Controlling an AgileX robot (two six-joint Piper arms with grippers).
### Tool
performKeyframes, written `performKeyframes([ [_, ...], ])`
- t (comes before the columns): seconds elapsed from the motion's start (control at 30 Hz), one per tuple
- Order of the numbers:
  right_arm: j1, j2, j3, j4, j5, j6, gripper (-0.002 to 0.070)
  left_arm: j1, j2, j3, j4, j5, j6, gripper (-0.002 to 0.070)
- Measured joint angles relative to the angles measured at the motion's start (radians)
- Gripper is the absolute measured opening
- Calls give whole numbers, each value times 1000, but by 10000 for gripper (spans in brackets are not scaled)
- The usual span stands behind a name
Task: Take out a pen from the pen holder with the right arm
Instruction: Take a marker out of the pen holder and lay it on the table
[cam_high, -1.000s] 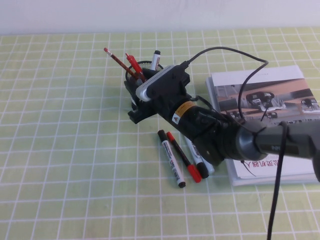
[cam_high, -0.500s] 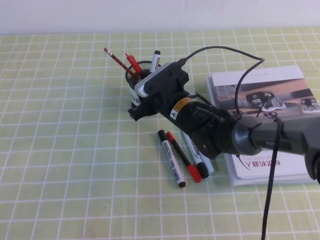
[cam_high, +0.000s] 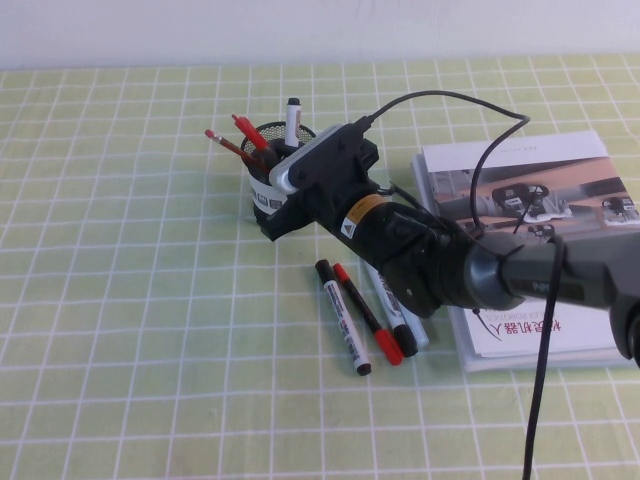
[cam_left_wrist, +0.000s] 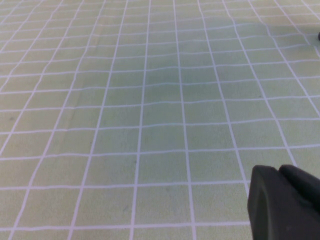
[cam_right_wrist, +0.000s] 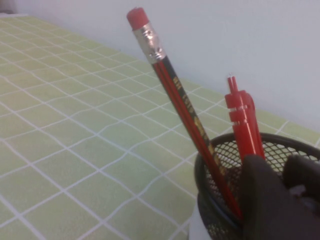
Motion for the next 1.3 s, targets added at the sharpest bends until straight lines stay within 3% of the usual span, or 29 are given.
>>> performKeyframes([
  [0.8, 0, -197, 0, -1, 183, -1, 35, 0, 0, 0, 0, 0, 0, -6],
  [1.0, 0, -304, 0, -2, 341, -16, 34, 0, 0, 0, 0, 0, 0, -6],
  [1.3, 0, -499, 0, 1, 738, -17, 34, 0, 0, 0, 0, 0, 0, -6],
])
